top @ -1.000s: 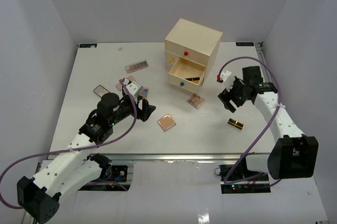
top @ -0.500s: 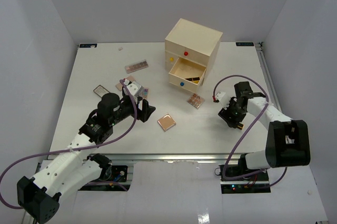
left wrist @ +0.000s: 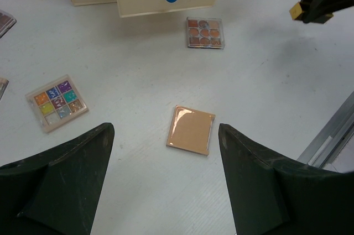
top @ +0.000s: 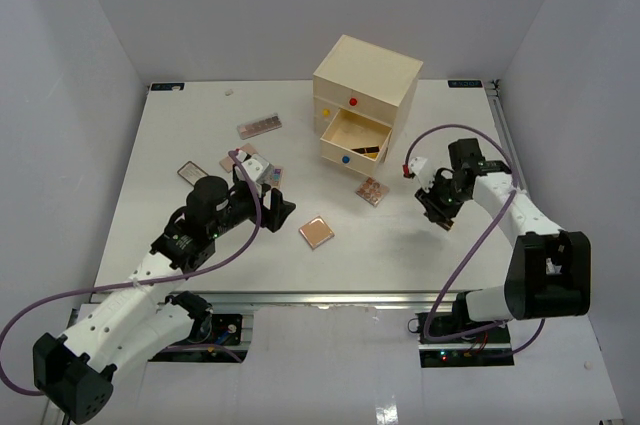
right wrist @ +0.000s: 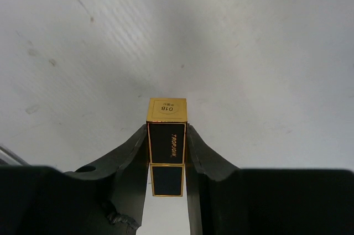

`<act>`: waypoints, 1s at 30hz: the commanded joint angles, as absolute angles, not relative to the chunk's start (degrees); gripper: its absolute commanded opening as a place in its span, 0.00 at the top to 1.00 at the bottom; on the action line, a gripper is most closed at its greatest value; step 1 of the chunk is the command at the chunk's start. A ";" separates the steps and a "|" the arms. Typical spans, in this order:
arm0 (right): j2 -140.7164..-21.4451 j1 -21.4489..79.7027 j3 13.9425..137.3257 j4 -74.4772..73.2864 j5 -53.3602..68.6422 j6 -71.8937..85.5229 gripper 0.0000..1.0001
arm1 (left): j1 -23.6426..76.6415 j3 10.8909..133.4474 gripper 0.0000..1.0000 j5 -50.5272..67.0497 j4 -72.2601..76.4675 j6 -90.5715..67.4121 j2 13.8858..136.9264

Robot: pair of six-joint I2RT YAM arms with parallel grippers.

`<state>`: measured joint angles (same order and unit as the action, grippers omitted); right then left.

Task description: Organize the makeup

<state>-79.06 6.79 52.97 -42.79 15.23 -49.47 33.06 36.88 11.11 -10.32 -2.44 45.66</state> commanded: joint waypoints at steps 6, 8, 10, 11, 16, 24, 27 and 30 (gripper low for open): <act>-85.65 20.41 86.39 -44.02 24.77 -41.60 0.89 | 32.70 38.06 0.13 9.78 -10.81 -2.55 45.87; -90.08 22.26 92.71 -43.12 23.87 -39.27 0.89 | 32.70 38.06 0.13 9.45 -10.90 -2.53 45.99; -94.33 23.46 100.06 -42.85 23.47 -37.02 0.89 | 32.70 37.99 0.13 9.06 -11.09 -2.46 46.19; -97.08 23.92 102.84 -42.76 23.04 -36.20 0.88 | 32.70 38.02 0.13 8.82 -11.16 -2.46 46.18; -104.63 25.17 107.92 -40.29 19.94 -34.07 0.80 | 32.61 37.97 0.13 8.59 -11.14 -2.39 46.09; -106.25 25.22 104.52 -37.82 16.05 -34.39 0.52 | 32.61 38.02 0.13 9.19 -11.07 -2.68 46.63; -104.00 25.22 104.15 -37.62 16.69 -33.67 0.44 | 32.52 38.06 0.13 9.57 -10.99 -2.81 46.76; -102.34 25.25 103.52 -37.62 18.53 -33.17 0.41 | 32.49 38.03 0.13 9.52 -11.05 -2.81 46.79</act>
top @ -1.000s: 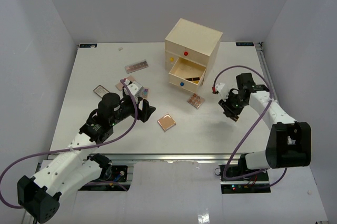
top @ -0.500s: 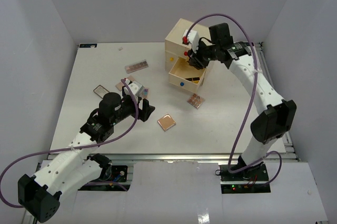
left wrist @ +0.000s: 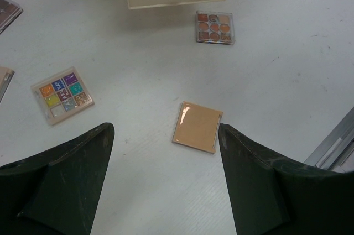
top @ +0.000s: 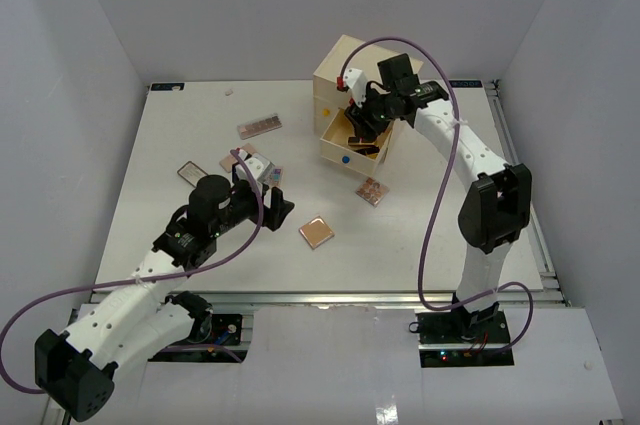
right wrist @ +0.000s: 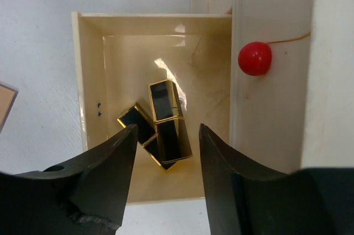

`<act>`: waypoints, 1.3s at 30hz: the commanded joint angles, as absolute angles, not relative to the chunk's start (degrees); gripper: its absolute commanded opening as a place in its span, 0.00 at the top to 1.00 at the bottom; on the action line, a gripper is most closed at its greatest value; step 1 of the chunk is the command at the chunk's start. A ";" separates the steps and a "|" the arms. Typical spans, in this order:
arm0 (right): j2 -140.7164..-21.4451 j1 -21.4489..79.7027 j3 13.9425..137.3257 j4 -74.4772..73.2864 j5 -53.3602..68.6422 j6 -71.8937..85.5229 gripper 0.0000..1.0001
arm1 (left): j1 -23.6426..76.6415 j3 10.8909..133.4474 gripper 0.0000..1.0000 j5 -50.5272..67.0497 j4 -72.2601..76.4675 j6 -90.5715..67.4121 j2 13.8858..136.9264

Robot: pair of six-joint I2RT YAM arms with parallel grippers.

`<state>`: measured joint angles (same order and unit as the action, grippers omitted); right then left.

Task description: Organize the makeup

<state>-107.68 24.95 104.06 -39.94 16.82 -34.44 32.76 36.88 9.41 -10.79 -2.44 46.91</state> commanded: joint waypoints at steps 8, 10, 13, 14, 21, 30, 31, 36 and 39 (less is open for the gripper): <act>-95.18 25.14 97.88 -37.01 28.04 -32.57 0.38 | 32.28 37.88 0.13 10.85 -10.29 -4.28 48.34; -93.50 25.07 96.42 -36.43 28.87 -32.52 0.38 | 32.12 38.01 0.14 12.43 -9.52 -5.84 49.32; -91.49 24.55 96.24 -36.13 28.66 -32.85 0.37 | 31.75 38.06 0.15 15.43 -7.22 -12.44 52.33; -90.99 24.31 96.61 -36.18 28.65 -32.92 0.36 | 31.68 38.16 0.17 16.82 -5.91 -15.37 53.73; -92.45 23.82 103.79 -35.43 23.40 -32.16 0.23 | 31.72 38.24 0.28 20.50 8.63 -35.56 64.86; -101.79 23.73 114.09 -35.42 13.70 -36.83 0.20 | 32.08 41.40 0.32 18.79 20.41 -39.81 76.12; -102.66 23.73 114.49 -35.36 13.07 -37.24 0.20 | 32.14 41.40 0.32 17.87 21.04 -39.58 76.64; -107.06 23.73 116.62 -35.40 10.77 -38.60 0.24 | 32.17 43.21 0.38 15.28 24.24 -38.98 82.11; -108.86 23.73 117.36 -35.39 10.18 -38.99 0.28 | 32.31 45.45 0.43 14.80 25.57 -38.82 86.13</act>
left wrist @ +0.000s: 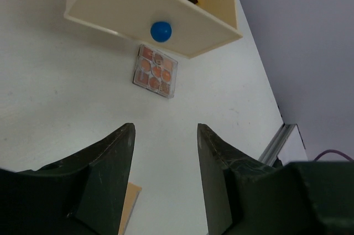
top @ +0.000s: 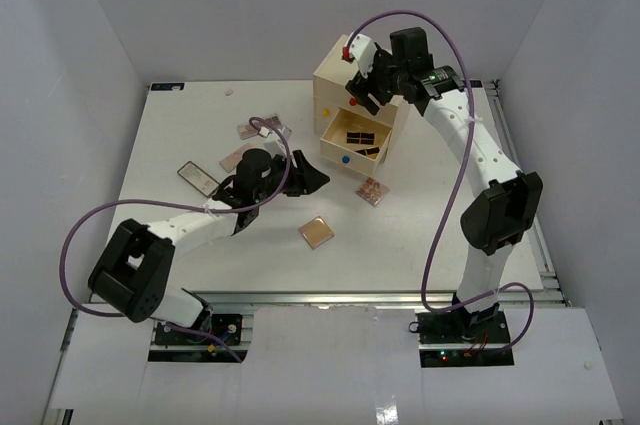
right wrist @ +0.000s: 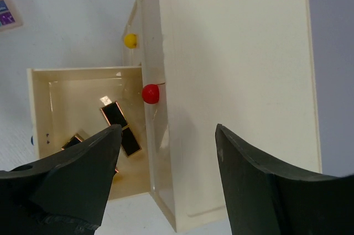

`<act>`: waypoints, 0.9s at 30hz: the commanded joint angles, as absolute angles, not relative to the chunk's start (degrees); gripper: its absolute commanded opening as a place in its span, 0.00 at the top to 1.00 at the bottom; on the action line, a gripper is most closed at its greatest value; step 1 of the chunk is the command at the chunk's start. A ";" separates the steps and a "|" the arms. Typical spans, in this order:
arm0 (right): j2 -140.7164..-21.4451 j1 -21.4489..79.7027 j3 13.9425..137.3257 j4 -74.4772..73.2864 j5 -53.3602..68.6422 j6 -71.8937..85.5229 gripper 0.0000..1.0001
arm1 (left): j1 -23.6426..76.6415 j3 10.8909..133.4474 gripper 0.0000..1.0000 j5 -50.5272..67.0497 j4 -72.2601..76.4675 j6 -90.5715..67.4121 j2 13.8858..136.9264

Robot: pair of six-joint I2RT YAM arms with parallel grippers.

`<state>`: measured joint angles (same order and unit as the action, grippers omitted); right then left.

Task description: Organize the makeup

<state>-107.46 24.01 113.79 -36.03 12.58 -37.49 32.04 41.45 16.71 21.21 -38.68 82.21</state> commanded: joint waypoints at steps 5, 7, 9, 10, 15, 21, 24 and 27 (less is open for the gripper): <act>-110.91 23.82 117.16 -35.33 7.96 -40.57 0.34 | 32.50 49.00 0.49 14.72 27.49 -38.67 92.71; -111.09 23.78 116.60 -35.33 7.61 -40.86 0.38 | 32.52 50.95 0.53 15.16 27.94 -38.63 94.54; -110.85 23.73 115.71 -35.41 7.64 -41.12 0.43 | 32.60 52.32 0.57 15.29 28.37 -38.58 97.32; -110.73 23.76 115.36 -35.39 7.75 -41.23 0.45 | 32.64 53.09 0.60 15.26 28.59 -38.65 98.37; -110.41 23.82 114.16 -35.40 7.91 -41.79 0.52 | 33.00 57.42 0.67 14.97 29.11 -38.90 103.36; -110.93 23.73 113.40 -36.95 9.87 -41.92 0.59 | 33.85 62.04 0.69 13.37 29.24 -39.45 106.73; -111.40 23.77 113.25 -38.14 12.02 -41.66 0.61 | 34.32 64.13 0.70 11.70 29.40 -39.86 108.36; -111.68 23.73 113.03 -38.88 13.37 -41.28 0.62 | 34.67 66.33 0.71 10.52 29.32 -39.99 109.87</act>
<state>-111.35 23.69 114.21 -35.13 9.32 -42.28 33.95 61.14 14.37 26.29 -39.46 108.89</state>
